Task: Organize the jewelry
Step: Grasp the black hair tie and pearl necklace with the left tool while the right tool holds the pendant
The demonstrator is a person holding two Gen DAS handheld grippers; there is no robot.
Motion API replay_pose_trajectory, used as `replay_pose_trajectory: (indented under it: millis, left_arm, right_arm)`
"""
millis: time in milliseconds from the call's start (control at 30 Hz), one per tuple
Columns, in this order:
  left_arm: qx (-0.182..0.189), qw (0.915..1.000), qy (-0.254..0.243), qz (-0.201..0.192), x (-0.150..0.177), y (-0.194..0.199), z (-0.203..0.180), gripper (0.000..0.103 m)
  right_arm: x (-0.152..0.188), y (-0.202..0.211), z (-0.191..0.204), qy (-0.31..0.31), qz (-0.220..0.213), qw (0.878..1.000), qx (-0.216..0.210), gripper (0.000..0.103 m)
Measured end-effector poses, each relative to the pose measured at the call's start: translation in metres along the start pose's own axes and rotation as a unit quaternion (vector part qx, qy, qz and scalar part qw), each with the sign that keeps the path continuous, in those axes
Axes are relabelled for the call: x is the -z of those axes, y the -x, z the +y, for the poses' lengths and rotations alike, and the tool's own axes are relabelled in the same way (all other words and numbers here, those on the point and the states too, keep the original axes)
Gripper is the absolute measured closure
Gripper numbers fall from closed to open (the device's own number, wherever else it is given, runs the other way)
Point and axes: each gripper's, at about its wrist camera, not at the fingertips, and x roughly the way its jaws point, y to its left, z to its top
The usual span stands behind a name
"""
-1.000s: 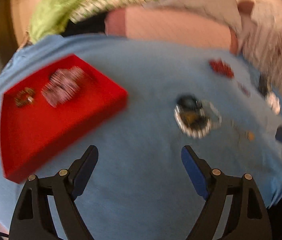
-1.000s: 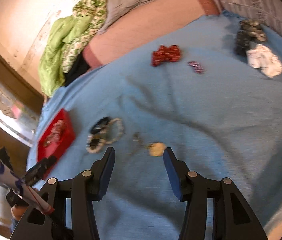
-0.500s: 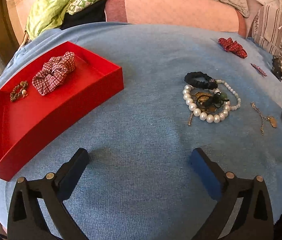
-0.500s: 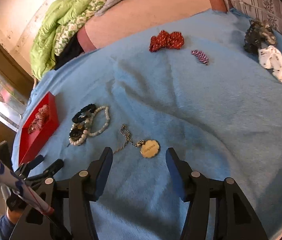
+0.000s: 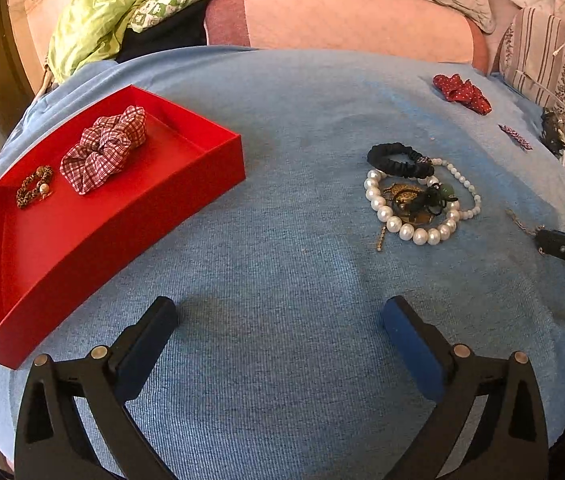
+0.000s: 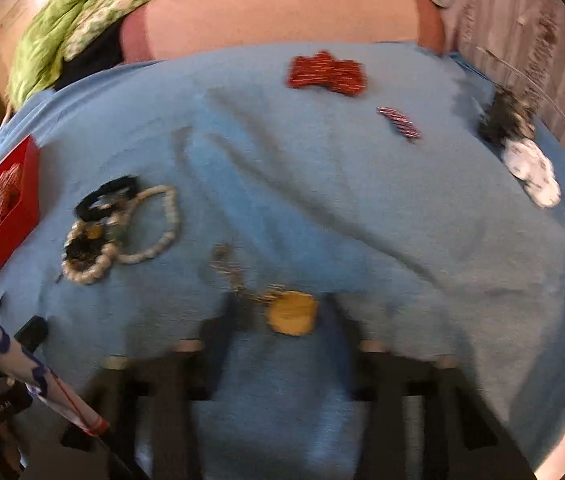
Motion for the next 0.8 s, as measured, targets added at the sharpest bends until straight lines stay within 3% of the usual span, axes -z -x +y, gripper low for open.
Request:
replay_pose_trajectory:
  millis: [267,367,567,800]
  left_arm:
    - [-0.001,1.0000,0.008,0.000,-0.001,0.001,0.000,0.000]
    - [0.019,0.9997,0.010,0.009,-0.009,0.001,0.000,0.000]
    - [0.064,0.9972,0.009,-0.036,-0.023,0.017,-0.001,0.000]
    - [0.092,0.9952,0.009,-0.033,-0.037,0.008,-0.007,0.000]
  right_arm:
    - [0.011,0.019,-0.032,-0.040,-0.028,0.997,-0.059,0.078]
    - [0.010,0.028,-0.041,-0.067,-0.045,0.992,-0.097,0.078]
    - [0.004,0.055,-0.048,-0.085,-0.107,0.978,-0.156,0.078]
    - [0.002,0.044,-0.037,-0.069,-0.080,0.980,-0.171,0.077]
